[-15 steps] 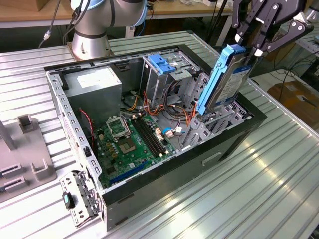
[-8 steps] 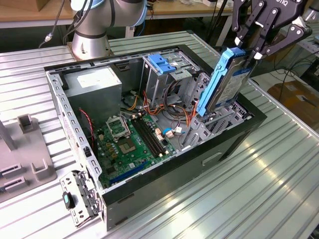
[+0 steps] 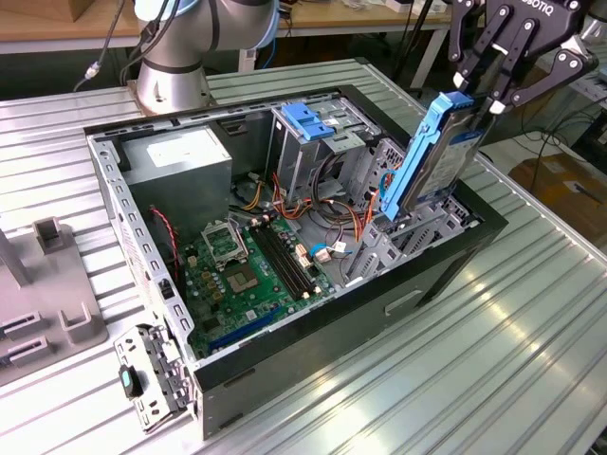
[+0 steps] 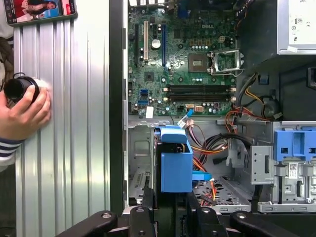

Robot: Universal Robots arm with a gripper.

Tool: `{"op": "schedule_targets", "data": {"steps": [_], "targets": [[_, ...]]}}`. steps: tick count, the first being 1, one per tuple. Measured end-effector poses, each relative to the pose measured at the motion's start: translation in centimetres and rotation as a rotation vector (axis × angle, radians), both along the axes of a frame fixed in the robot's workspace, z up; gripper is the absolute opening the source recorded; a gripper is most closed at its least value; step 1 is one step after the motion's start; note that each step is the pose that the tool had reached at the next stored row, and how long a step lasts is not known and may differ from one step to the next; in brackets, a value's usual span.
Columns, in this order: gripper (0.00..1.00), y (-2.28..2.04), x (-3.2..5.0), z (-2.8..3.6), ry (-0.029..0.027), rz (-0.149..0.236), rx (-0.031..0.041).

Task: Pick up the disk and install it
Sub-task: 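Insert the disk into the insertion slot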

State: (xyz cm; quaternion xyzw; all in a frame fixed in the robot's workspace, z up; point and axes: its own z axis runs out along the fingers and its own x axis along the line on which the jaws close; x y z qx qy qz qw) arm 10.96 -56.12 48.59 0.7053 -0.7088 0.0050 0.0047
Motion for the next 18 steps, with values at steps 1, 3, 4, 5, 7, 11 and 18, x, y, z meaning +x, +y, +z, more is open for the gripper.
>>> {"op": "schedule_targets", "data": {"steps": [1,3,4,5,7,11,18], "targets": [[0.35,0.09,0.11,-0.19,0.0000,0.000,0.0005],[0.35,0.22,0.32,-0.40,0.0000,0.000,0.0005],[0.35,0.21,0.32,-0.41,0.0000,0.000,0.0005],[0.35,0.22,0.32,-0.41,0.0000,0.000,0.0003],[0.35,0.22,0.32,-0.41,0.0000,0.000,0.0008],[0.35,0.22,0.32,-0.49,0.0000,0.000,0.0085],[0.35,0.22,0.32,-1.17,0.0000,0.000,0.0138]]}}
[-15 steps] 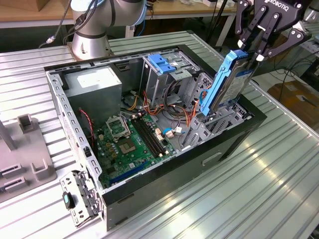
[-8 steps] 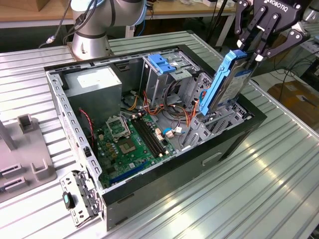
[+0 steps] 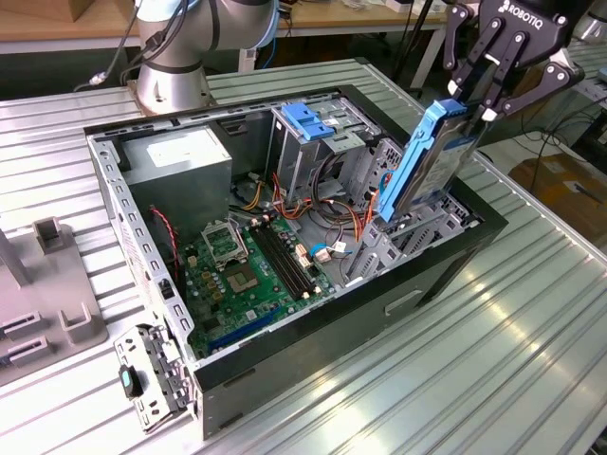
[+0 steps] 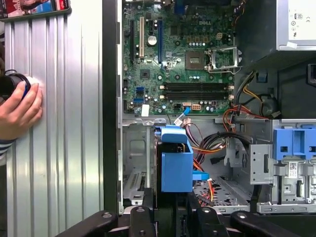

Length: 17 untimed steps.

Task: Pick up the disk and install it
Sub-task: 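Insert the disk into the insertion slot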

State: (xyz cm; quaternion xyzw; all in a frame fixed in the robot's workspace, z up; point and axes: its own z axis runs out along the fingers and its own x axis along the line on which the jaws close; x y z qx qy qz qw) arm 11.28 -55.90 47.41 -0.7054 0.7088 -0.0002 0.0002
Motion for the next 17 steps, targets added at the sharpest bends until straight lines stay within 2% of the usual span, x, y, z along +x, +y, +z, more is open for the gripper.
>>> {"op": "schedule_targets", "data": {"steps": [7,10,17], "targets": [[0.35,0.00,0.13,-0.27,0.0000,0.001,0.0001],[0.35,0.00,0.13,-0.61,0.0000,0.006,0.0002],[0.35,-0.12,0.13,-0.70,0.0001,0.004,-0.0002]]}}
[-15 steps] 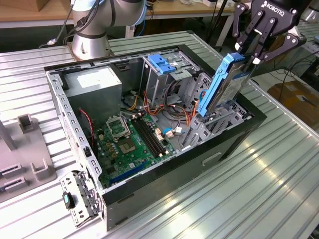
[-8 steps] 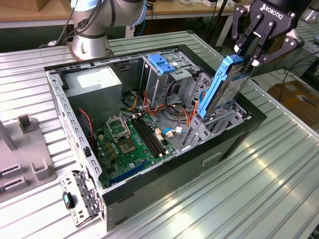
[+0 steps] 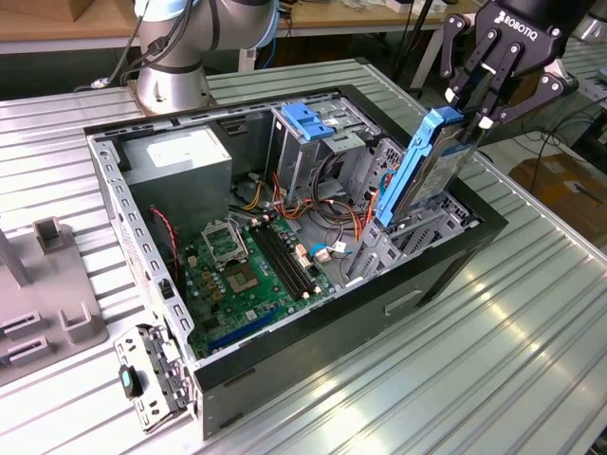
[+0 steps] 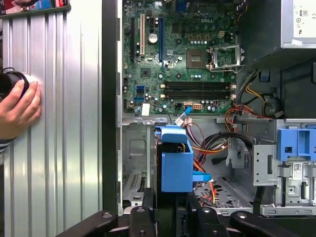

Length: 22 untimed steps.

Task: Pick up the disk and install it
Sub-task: 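Insert the disk into the insertion slot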

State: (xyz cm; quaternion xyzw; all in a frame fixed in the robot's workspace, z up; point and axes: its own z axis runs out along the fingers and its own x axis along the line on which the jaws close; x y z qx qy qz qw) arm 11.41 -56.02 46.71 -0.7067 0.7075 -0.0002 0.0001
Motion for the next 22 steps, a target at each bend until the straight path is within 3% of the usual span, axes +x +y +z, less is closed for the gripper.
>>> {"op": "schedule_targets", "data": {"steps": [22], "targets": [[0.35,-0.01,0.05,-0.53,0.0000,-0.011,-0.0002]]}}
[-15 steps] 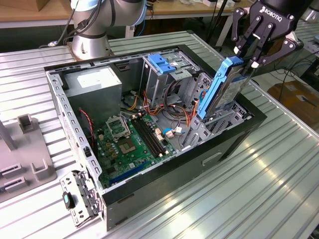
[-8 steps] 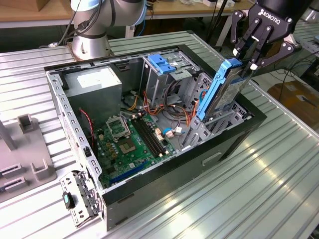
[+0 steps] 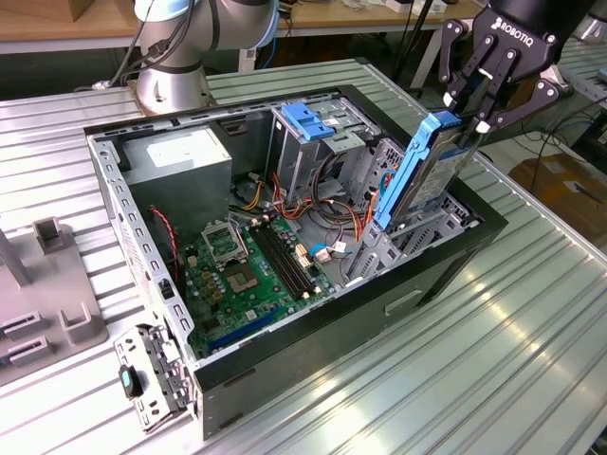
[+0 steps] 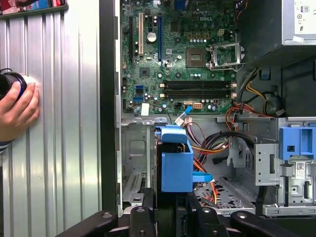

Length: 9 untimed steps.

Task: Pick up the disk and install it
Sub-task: 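Insert the disk into the insertion slot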

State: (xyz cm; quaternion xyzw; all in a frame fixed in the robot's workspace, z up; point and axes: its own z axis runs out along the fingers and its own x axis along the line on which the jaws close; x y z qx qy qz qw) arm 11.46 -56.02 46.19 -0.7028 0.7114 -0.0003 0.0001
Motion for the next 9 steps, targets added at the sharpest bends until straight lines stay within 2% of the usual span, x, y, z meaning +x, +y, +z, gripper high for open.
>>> {"op": "schedule_targets", "data": {"steps": [9], "targets": [[0.35,0.00,0.02,-0.08,0.0000,0.000,0.0000]]}}
